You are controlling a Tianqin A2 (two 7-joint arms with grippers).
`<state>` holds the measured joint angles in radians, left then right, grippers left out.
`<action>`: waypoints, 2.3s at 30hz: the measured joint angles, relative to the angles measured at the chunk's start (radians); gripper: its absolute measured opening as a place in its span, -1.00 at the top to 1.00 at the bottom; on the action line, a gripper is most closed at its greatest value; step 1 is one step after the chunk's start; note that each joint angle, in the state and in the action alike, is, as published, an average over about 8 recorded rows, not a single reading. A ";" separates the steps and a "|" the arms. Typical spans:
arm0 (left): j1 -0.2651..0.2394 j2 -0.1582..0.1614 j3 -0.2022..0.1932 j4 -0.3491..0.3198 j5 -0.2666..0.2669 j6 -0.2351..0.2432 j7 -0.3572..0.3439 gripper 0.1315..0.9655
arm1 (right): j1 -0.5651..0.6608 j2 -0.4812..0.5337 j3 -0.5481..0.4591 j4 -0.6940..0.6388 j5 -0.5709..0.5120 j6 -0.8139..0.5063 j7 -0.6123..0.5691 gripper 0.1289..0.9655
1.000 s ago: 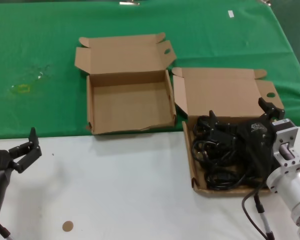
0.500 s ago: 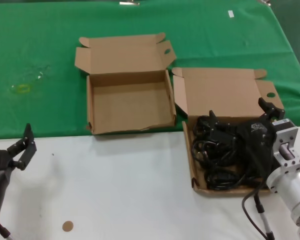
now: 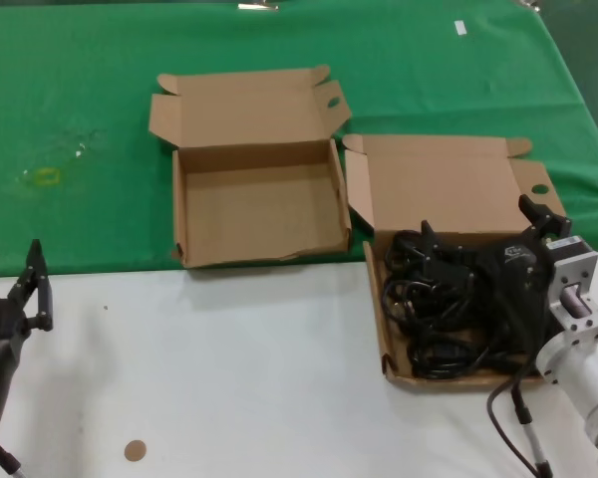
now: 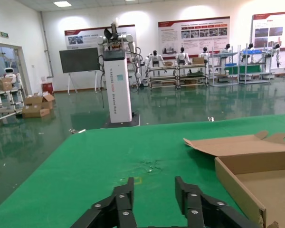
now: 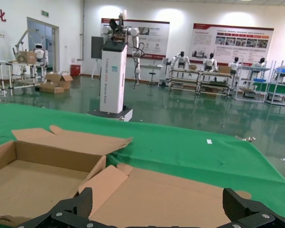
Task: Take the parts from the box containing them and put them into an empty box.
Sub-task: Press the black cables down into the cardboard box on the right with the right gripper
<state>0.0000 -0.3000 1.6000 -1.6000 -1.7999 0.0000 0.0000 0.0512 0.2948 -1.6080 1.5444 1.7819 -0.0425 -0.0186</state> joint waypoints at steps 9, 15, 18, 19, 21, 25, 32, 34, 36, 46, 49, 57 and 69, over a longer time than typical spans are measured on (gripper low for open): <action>0.000 0.000 0.000 0.000 0.000 0.000 0.000 0.55 | 0.006 0.096 -0.053 0.005 0.022 0.024 0.033 -1.00; 0.000 0.000 0.000 0.000 0.000 0.000 0.000 0.76 | 0.030 0.206 -0.128 0.008 0.049 0.046 0.050 -1.00; 0.000 0.000 0.000 0.000 0.000 0.000 0.000 0.84 | 0.054 0.276 -0.186 0.008 0.072 0.057 0.055 -1.00; 0.000 0.000 0.000 0.000 0.000 0.000 0.000 0.86 | 0.065 0.302 -0.209 0.009 0.081 0.060 0.058 -1.00; 0.000 0.000 0.000 0.000 0.000 0.000 0.000 0.91 | 0.090 0.355 -0.259 0.010 0.099 0.062 0.066 -1.00; 0.000 0.000 0.000 0.000 0.000 0.000 0.000 0.94 | 0.151 0.463 -0.359 0.010 0.110 0.034 0.100 -1.00; 0.000 0.000 0.000 0.000 0.000 0.000 0.000 0.97 | 0.257 0.586 -0.435 -0.012 0.034 -0.135 0.149 -1.00; 0.000 0.000 0.000 0.000 0.000 0.000 0.000 0.97 | 0.285 0.606 -0.438 -0.023 0.011 -0.201 0.144 -1.00; 0.000 0.000 0.000 0.000 0.000 0.000 0.000 0.97 | 0.314 0.621 -0.437 -0.036 -0.008 -0.269 0.131 -1.00; 0.000 0.000 0.000 0.000 0.000 0.000 0.000 0.97 | 0.463 0.657 -0.438 -0.129 -0.086 -0.597 0.003 -1.00; 0.000 0.000 0.000 0.000 0.000 0.000 -0.001 0.97 | 0.506 0.659 -0.445 -0.161 -0.107 -0.688 -0.042 -1.00; 0.000 0.000 0.000 0.000 0.000 0.000 -0.001 0.97 | 0.633 0.646 -0.469 -0.259 -0.169 -0.926 -0.153 -1.00; 0.000 0.000 0.000 0.000 0.000 0.000 -0.001 0.97 | 0.711 0.617 -0.454 -0.320 -0.218 -1.079 -0.210 -1.00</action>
<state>0.0000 -0.3000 1.6001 -1.6000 -1.7996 0.0000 -0.0005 0.7625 0.9114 -2.0624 1.2247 1.5634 -1.1219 -0.2282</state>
